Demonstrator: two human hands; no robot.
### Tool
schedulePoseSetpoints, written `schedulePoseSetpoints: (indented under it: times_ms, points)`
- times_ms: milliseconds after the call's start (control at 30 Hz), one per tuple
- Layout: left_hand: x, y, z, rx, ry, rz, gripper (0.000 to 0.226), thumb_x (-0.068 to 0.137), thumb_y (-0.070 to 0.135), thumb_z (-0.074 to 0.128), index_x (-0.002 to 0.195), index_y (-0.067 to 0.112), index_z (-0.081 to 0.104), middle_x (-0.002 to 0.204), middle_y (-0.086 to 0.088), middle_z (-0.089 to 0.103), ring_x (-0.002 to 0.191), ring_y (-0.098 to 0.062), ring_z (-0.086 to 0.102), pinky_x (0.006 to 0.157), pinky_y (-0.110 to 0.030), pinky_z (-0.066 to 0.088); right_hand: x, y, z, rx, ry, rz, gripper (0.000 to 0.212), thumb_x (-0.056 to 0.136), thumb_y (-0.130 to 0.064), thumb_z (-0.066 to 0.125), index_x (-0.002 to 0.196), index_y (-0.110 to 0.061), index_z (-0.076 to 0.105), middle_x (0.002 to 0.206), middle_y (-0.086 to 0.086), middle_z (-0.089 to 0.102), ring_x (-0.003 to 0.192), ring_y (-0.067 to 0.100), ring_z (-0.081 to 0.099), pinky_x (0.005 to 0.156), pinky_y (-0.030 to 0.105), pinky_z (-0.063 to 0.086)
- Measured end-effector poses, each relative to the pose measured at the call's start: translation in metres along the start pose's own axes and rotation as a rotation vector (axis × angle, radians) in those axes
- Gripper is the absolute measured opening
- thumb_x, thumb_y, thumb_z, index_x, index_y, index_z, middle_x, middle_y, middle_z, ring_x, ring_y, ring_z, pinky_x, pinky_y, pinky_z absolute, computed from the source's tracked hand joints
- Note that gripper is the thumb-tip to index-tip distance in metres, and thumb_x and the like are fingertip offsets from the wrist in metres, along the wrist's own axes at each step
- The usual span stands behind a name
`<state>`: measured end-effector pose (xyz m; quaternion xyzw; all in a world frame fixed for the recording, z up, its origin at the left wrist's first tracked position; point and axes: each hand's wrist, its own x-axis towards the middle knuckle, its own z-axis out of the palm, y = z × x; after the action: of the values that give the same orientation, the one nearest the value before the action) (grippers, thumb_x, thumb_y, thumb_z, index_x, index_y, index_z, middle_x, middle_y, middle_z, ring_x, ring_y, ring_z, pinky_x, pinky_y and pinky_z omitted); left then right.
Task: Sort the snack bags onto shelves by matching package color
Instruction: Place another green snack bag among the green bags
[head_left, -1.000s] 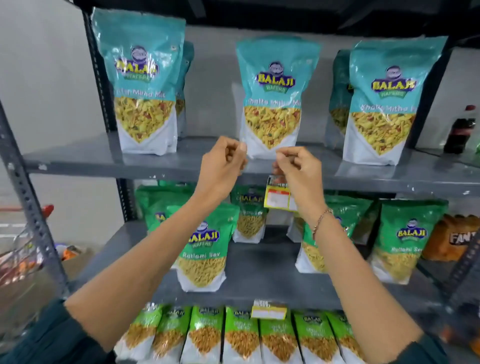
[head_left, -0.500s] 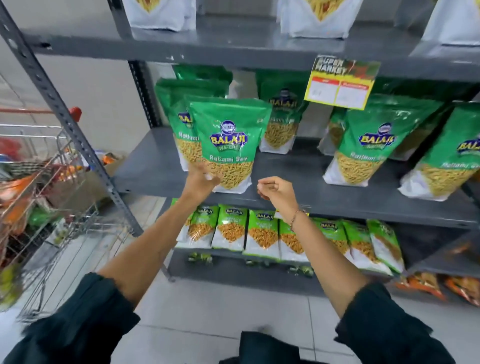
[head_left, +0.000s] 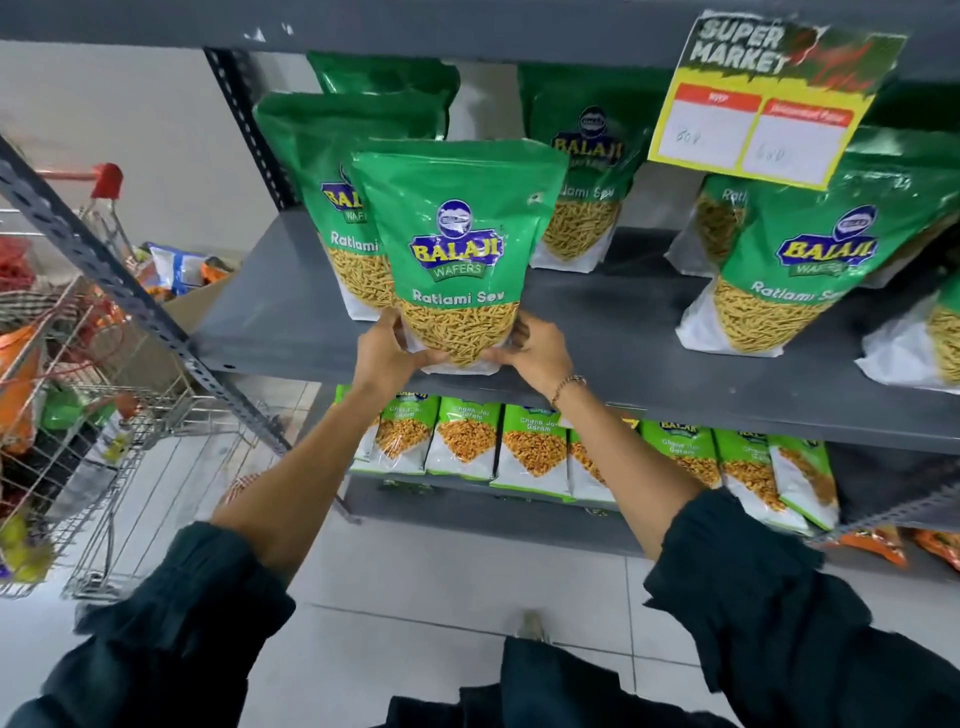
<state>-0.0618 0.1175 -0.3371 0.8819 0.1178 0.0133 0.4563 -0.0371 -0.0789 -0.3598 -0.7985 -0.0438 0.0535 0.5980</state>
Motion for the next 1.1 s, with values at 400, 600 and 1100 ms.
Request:
schedulePoseSetpoints:
  times_ms: [400,600,1100]
  points:
    - [0.019,0.071,0.093,-0.099,-0.106,0.153,0.067,0.054,0.029,0.088,0.110,0.005,0.060,0.108,-0.011,0.071,0.095,-0.024,0.065,0.079,-0.030,0.051,0.000,0.028,-0.116,0.103,0.179,0.046,0.052,0.062,0.007,0.077,0.109,-0.001,0.058,0.108,0.008,0.062,0.074,-0.012,0.062,0.070,0.012,0.053]
    - [0.030,0.077,0.110,-0.142,-0.122,0.149,0.061,0.059,0.022,0.086,0.111,0.003,0.059,0.113,-0.014,0.069,0.101,-0.027,0.064,0.079,-0.026,0.049,0.012,0.029,-0.125,0.032,0.184,0.052,0.052,0.064,0.003,0.078,0.111,0.000,0.057,0.116,0.016,0.064,0.098,0.016,0.062,0.082,0.018,0.053]
    - [0.024,0.069,0.116,0.000,-0.212,0.226,0.062,0.081,0.035,0.067,0.132,0.009,0.043,0.124,-0.011,0.064,0.109,-0.029,0.060,0.077,-0.017,0.043,0.012,0.032,-0.129,-0.037,0.120,0.040,0.056,0.071,-0.007,0.076,0.121,-0.003,0.052,0.119,0.011,0.063,0.103,0.016,0.061,0.079,0.007,0.049]
